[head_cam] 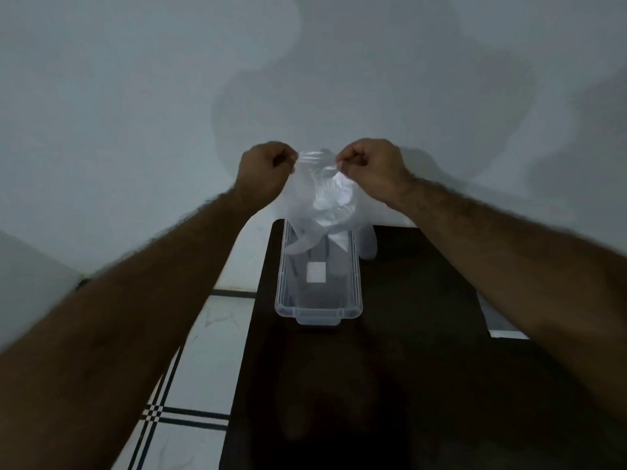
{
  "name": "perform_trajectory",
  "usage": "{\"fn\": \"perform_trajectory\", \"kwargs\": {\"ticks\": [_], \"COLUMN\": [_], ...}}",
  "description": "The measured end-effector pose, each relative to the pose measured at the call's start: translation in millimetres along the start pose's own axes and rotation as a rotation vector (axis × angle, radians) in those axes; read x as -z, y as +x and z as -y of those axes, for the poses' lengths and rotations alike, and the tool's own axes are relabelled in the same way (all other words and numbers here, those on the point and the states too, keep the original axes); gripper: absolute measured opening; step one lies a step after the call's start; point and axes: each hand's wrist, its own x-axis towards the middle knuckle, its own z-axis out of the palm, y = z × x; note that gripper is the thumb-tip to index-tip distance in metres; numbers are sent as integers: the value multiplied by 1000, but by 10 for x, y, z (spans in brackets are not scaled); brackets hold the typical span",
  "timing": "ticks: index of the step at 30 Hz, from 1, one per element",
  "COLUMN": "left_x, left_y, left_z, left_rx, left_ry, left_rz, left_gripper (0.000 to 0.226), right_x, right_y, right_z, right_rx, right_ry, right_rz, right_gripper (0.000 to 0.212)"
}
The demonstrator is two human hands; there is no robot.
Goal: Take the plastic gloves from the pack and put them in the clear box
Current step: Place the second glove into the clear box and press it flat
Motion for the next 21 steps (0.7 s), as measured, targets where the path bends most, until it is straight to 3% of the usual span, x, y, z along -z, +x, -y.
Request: {"fn": "perform_trajectory", "kwargs": {"ticks": [5,11,21], "left_x": [186,177,-408], "left_y": [53,-373,-696], "left_z": [-28,228,1100], "left_rx": [-292,-564,-539], "left_ry": [-92,-30,203], "left_rz": [-132,-116,202], "left_gripper": [19,13,24], "right_x": [126,72,-488], "right_y": [25,-471,-709], "right_z": [180,32,-656], "right_rx": [146,235,292], "right_ry": [13,-73,-314], "right_rz": [-94,-10,318], "right_gripper": [11,14,18]}}
